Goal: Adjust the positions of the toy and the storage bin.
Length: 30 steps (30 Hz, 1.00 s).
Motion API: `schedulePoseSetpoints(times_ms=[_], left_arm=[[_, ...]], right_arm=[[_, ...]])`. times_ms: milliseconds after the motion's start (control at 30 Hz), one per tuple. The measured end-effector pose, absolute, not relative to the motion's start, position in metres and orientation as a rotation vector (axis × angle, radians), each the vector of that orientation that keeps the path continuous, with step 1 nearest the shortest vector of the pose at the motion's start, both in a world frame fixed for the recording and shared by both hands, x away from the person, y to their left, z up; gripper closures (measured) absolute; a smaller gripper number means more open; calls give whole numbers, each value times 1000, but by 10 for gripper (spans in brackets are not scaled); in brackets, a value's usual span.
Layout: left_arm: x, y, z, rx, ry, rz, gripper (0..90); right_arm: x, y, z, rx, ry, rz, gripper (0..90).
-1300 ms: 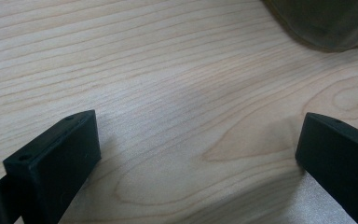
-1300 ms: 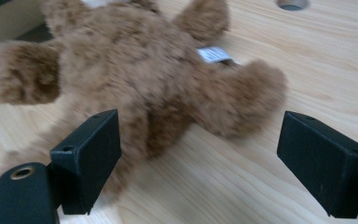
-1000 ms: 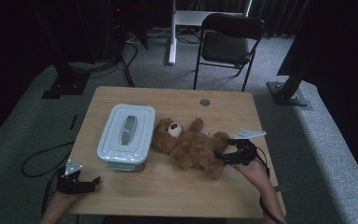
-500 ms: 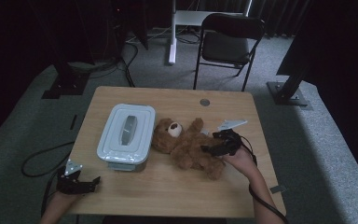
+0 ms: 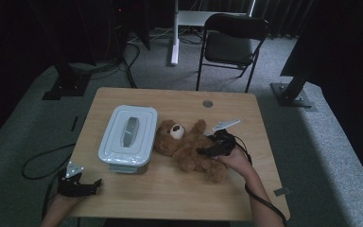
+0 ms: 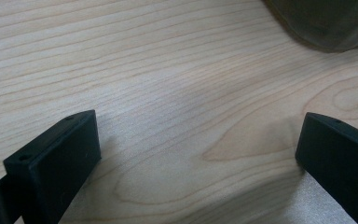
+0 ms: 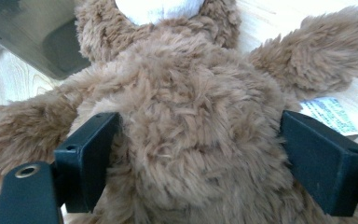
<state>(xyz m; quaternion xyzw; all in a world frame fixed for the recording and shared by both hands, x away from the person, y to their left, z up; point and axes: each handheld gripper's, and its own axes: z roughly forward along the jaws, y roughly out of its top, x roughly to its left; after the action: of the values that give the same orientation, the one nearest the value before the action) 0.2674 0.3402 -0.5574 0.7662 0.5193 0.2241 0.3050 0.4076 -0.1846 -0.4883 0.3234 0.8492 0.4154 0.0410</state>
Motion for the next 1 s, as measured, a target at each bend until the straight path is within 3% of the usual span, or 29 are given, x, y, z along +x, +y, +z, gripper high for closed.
schedulePoseSetpoints(times_ms=[533, 733, 1000], left_arm=[[267, 340, -557, 2028, 1376, 594, 5], [267, 340, -557, 2028, 1376, 594, 5], [267, 340, -557, 2034, 1369, 592, 5]], right_arm=[[398, -165, -506, 970, 2665, 1169, 127], [396, -162, -507, 938, 2660, 1135, 181], [387, -152, -503, 893, 2611, 1033, 404]])
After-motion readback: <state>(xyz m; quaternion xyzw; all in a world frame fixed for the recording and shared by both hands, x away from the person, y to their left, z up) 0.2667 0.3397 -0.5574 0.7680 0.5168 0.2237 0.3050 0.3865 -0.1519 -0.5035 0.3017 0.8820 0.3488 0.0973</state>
